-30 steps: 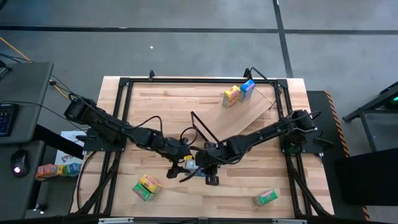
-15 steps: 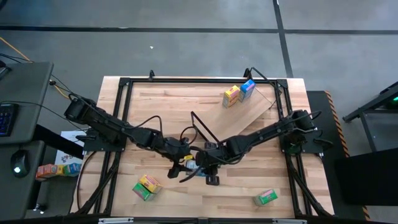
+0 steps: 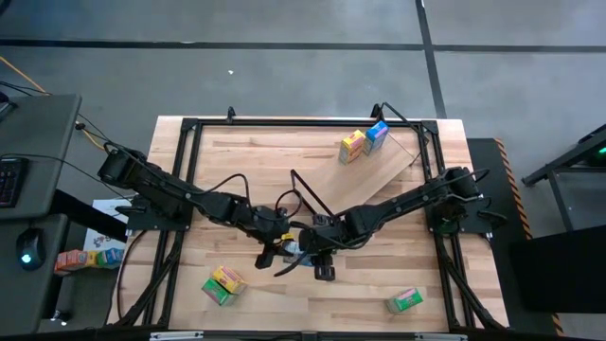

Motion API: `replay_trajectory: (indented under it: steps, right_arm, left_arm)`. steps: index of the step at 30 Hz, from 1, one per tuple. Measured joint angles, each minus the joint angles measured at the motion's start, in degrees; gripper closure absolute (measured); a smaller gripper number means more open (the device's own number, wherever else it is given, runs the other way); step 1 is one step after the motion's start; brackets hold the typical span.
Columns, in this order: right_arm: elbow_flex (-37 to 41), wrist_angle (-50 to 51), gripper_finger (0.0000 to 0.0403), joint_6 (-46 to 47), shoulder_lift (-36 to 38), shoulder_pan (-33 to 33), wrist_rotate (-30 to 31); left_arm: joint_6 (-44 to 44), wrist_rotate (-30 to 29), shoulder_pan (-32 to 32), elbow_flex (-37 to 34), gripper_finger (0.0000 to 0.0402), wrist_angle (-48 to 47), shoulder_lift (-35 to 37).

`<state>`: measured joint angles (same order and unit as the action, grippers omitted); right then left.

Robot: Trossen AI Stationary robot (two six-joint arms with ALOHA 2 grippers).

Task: Stack cereal on shelf
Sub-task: Put the blue cereal box on the shelf aligned with the blue cereal box

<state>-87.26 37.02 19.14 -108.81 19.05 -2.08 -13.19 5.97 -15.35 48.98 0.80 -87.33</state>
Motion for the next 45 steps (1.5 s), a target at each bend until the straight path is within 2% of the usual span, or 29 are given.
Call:
replay_trajectory:
  steps: [6,12,19,24,27,29,33,37,41,45]
  right_arm:
    - [0.0,2.9,0.0226,1.6,3.1,0.0,-0.1]
    - [0.0,5.5,0.0222,2.9,6.8,1.3,1.9]
    - [-0.1,6.3,0.0222,1.5,7.6,3.7,8.3]
    - [-0.1,4.0,0.0222,0.0,7.7,4.3,8.8]
    - [-0.1,-1.5,0.0222,-4.9,7.7,4.4,10.0]
    - [-0.1,-6.2,0.0222,-8.8,7.7,4.5,12.9]
    - [-0.1,-13.6,0.0222,-16.1,7.7,4.5,22.7]
    - [-0.1,-15.1,0.0222,-19.9,7.7,4.2,31.2]
    - [0.0,-13.1,0.0222,-19.2,7.7,2.5,33.5]
    - [0.4,-13.3,0.0222,-19.2,7.7,0.7,33.8]
  left_arm:
    - [-0.2,0.9,0.6,0.1,0.0258,-6.3,3.2]
    - [-6.9,0.1,0.6,-0.3,0.0260,-19.6,12.3]
    - [-11.8,-15.5,-5.9,-4.5,0.0260,-20.4,26.5]
    - [-11.6,-23.2,-10.3,-6.5,0.0261,-18.0,33.7]
    - [-6.5,-26.5,-11.7,-7.1,0.0261,-12.6,36.4]
    - [-1.1,-27.5,-12.0,-7.3,0.0261,-6.6,37.2]
    - [11.0,-27.9,-12.0,-9.0,0.0261,5.8,37.3]
    - [22.7,-27.9,-11.9,-12.4,0.0261,20.8,36.9]
    - [30.0,-27.0,-10.9,-18.4,0.0261,37.7,36.4]
    - [31.4,-26.7,-9.4,-25.3,0.0261,51.4,36.3]
